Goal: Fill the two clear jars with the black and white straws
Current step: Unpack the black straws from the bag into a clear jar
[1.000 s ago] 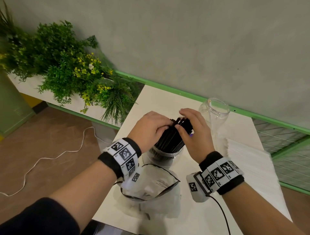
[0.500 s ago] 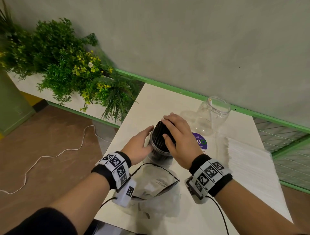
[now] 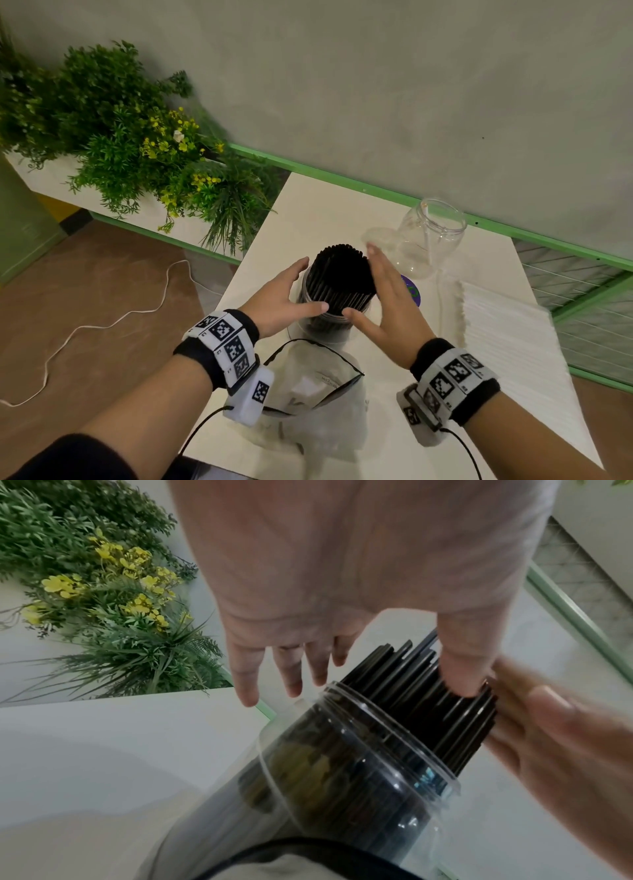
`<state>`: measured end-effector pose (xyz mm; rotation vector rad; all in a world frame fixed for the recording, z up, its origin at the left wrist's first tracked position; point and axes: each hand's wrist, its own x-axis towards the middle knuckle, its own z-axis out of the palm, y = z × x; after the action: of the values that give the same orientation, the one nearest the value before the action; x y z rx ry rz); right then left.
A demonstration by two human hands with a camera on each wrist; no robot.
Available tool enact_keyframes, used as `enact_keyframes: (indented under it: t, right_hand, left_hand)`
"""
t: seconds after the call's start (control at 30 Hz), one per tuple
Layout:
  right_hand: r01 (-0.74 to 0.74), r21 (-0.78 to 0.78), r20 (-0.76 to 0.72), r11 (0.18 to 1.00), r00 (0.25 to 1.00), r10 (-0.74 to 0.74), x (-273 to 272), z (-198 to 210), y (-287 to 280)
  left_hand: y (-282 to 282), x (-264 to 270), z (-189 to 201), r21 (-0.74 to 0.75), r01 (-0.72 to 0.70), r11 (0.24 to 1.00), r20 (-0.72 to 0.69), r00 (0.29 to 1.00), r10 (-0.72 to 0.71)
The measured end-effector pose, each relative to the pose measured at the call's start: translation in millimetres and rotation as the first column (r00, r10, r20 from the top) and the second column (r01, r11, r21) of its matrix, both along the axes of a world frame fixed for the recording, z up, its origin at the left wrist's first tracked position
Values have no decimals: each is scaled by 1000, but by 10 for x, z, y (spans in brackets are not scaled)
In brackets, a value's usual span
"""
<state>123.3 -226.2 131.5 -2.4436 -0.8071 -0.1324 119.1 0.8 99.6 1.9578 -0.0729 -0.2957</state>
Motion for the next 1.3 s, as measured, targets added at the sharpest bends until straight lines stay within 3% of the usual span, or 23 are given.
enact_keyframes:
  t: [0.1, 0.17, 0.27, 0.4, 0.5, 0.7, 0.77, 0.83, 0.97, 1.03, 1.17, 1.3]
  right_hand:
    - [185, 54, -296, 981, 941, -162, 90, -44, -162]
    - [221, 14, -415, 975, 889, -196, 199, -98, -199]
    - [204, 25, -560, 979, 814, -155, 375, -149, -148]
    - [171, 173, -643, 970, 765, -20, 536, -125, -22]
    - [165, 262, -602, 951, 798, 28, 554, -169, 70]
    - [261, 389, -472, 883, 880, -52, 461, -183, 196]
    - [260, 329, -407, 908, 907, -112, 448, -189, 190]
    - [252, 238, -357, 938, 921, -157, 422, -226, 165]
    - [231, 195, -262, 953, 949, -176, 392, -284, 84]
    - [202, 160, -179, 966, 969, -173, 377, -276, 44]
    - [70, -19, 93, 997, 993, -68, 315, -247, 19]
    - [14, -164, 186, 986, 982, 17, 298, -234, 74]
  left_hand:
    - [-25, 73, 59, 37, 39, 999, -8, 999, -39]
    - [-70, 157, 107, 20, 57, 998, -33, 998, -56]
    - [-158, 286, 196, -31, 99, 995, -74, 992, -101]
    - [-203, 413, 257, -90, 167, 982, -93, 980, -176]
    - [-209, 437, 224, -107, 129, 986, -85, 987, -138]
    - [-238, 427, 196, -213, 30, 977, -34, 999, -38]
    - [-219, 413, 182, -198, 46, 979, -18, 999, -51]
    - [-192, 382, 167, -114, 79, 990, 4, 997, -79]
    - [-123, 323, 154, 61, 68, 996, 79, 994, -73]
    - [-85, 267, 149, 120, -6, 993, 191, 981, -17]
    - [-46, 128, 121, 211, -99, 973, 483, 876, -15]
    - [-71, 62, 36, 87, -144, 986, 318, 942, 110]
